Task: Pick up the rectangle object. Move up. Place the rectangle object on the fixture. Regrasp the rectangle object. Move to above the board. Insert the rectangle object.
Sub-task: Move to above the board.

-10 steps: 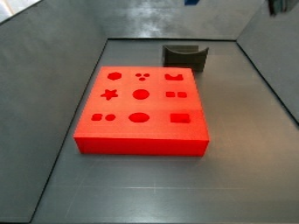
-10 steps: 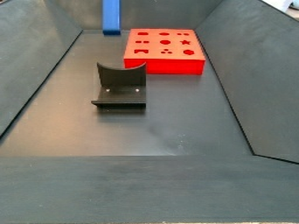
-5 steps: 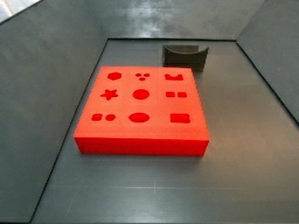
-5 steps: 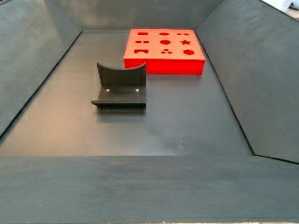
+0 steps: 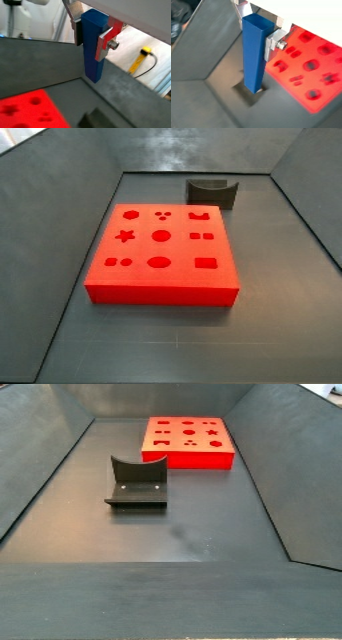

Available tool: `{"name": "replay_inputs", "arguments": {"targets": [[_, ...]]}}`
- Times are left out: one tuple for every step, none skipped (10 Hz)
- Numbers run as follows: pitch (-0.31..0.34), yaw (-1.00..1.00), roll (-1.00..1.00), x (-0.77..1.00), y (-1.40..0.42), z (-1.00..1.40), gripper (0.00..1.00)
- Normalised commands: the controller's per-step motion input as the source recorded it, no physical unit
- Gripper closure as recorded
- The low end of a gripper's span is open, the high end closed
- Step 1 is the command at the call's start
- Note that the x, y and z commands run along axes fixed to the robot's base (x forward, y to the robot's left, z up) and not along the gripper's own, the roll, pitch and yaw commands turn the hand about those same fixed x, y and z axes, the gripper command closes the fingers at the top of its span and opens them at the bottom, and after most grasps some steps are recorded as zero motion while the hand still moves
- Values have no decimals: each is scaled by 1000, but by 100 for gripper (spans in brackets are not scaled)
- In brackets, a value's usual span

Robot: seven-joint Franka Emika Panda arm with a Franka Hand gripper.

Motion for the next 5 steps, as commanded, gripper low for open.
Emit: {"name": "replay_inputs", "arguments": {"targets": [[-9, -120, -1000, -870, -873, 271, 100], [1, -119, -1000, -497, -460, 139, 100], [12, -111, -1000, -239, -204, 63, 100], [15, -106, -1000, -151, -107, 40, 100], [9, -102, -1000, -116, -56, 21, 100]]}}
